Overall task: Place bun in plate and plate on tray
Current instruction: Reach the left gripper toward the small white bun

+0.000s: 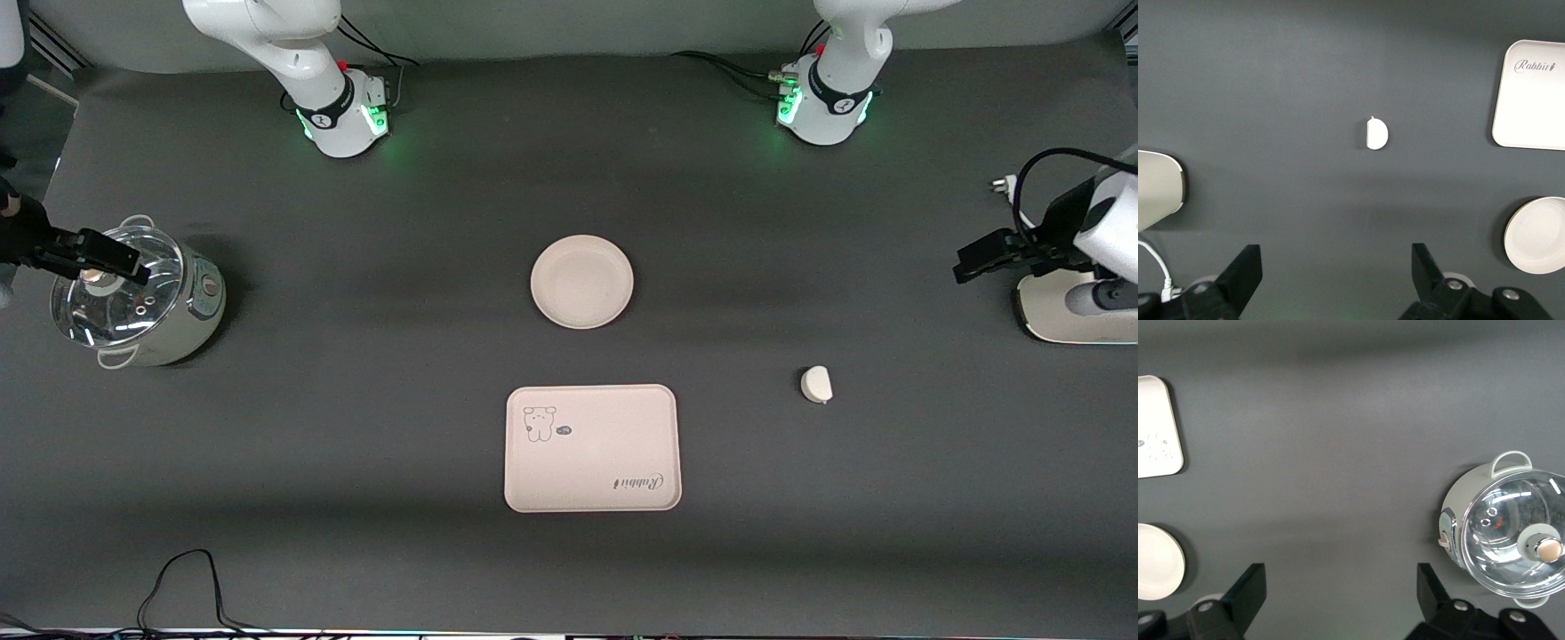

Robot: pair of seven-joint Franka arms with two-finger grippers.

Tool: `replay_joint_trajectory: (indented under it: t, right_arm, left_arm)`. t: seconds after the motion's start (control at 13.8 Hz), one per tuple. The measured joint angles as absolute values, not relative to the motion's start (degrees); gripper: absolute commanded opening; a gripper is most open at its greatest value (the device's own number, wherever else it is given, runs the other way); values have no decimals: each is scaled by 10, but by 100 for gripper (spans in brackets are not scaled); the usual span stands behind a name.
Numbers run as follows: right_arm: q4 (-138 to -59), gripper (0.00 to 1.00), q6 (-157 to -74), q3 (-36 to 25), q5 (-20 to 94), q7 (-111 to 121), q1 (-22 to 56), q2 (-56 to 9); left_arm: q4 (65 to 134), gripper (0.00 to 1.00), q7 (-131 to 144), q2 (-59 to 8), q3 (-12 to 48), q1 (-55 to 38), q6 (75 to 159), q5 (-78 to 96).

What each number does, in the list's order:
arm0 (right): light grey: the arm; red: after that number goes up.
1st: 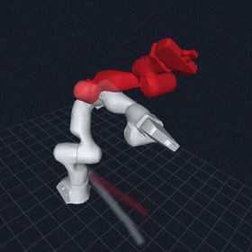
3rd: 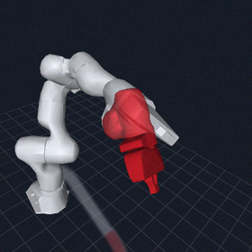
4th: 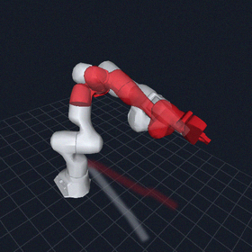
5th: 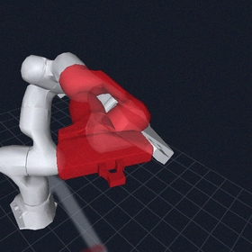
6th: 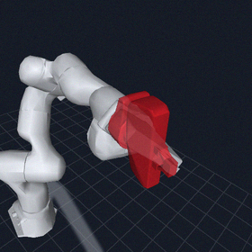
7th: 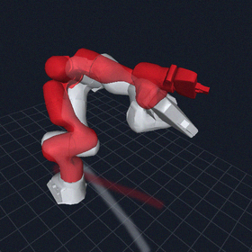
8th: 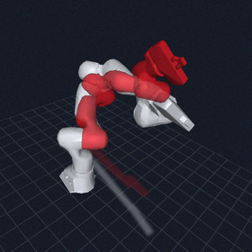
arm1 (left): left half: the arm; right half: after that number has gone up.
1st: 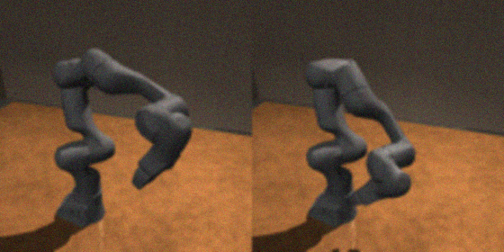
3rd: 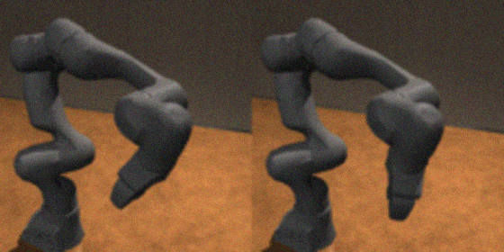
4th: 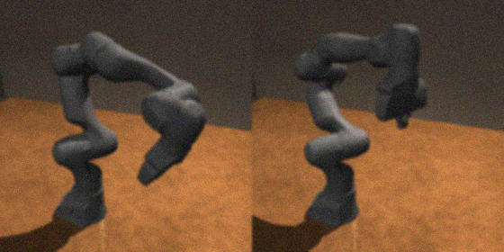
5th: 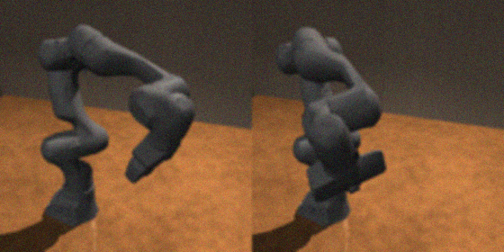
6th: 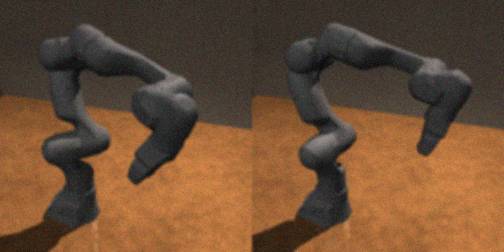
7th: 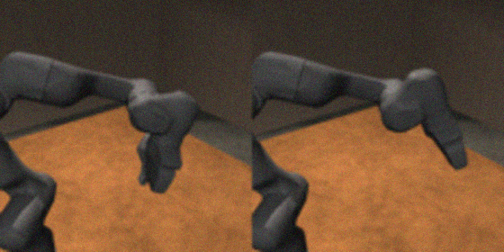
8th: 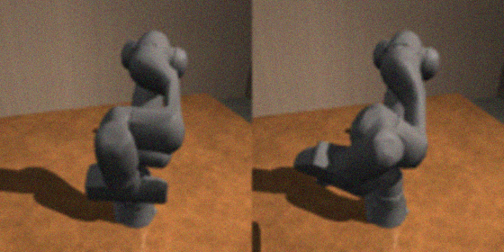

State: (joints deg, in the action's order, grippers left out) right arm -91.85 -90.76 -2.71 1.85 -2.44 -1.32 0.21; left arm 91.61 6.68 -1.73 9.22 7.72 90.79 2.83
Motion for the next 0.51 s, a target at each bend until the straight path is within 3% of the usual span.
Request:
replay_joint_trajectory:
  t: [0.51]
  right_arm:
    - [-918, 100, -907, -37, 17, -19, -12, 6]
  left_arm:
    - [939, 100, 70, -30, 107, 64, 905, 30]
